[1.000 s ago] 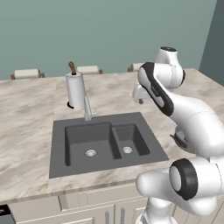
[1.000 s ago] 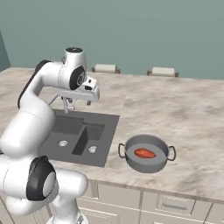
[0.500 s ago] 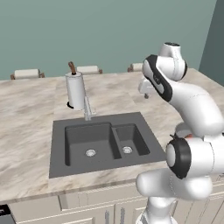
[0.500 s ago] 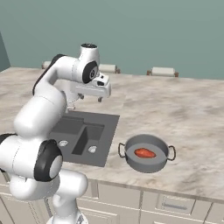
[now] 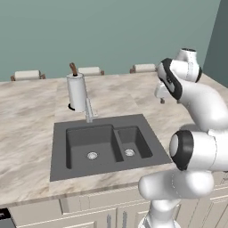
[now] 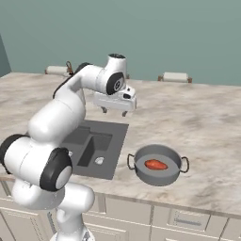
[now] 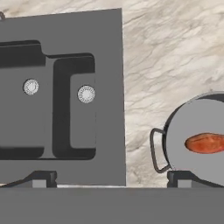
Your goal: Dump the sweet potato from the pot into the sink. Then turn on the water and wash the sweet potato. Then turn off the water and put the sweet potato back in the pot.
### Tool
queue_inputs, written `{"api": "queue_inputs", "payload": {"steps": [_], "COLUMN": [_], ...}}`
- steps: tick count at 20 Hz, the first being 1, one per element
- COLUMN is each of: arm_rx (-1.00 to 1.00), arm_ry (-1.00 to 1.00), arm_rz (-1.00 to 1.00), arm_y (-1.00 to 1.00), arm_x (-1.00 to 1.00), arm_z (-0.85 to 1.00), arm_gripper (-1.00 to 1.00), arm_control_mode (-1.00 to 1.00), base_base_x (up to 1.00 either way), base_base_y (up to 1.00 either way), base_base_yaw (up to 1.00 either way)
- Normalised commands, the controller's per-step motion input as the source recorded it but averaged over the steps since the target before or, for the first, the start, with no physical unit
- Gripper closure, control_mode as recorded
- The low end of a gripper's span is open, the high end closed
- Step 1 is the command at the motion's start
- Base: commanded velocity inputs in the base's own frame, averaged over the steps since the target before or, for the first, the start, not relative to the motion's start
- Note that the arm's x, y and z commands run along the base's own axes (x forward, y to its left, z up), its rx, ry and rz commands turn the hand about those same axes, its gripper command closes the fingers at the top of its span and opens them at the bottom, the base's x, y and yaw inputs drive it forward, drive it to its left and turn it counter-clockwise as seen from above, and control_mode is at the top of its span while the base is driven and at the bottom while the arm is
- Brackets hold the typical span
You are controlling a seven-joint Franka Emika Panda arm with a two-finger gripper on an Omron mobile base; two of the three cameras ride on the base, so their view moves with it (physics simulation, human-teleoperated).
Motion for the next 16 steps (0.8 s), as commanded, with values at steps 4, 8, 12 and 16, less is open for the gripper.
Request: {"api": "queue_inputs", "payload": {"steps": [4,8,12,16], "arm_rx": [-0.04,-0.07,-0.07,-0.07], "arm_ry": [0.01,0.03,0.06,0.07], "arm_rz": [0.0,0.0,0.0,0.0], "arm_y": [-0.44,-0.33,-0.21,-0.14], "arm_x": [0.0,0.0,0.0,0.0], "arm_z": [-0.45,-0.48,-0.41,-0.4], "arm_gripper": [-1.0,-1.0,-1.0,-1.0], "arm_control_mode": [-1.0,-1.0,-1.0,-1.0], "base_base_x": [0.0,0.0,0.0,0.0], "base_base_y": [0.0,0.0,0.0,0.0], "base_base_yaw": [0.0,0.0,0.0,0.0]}}
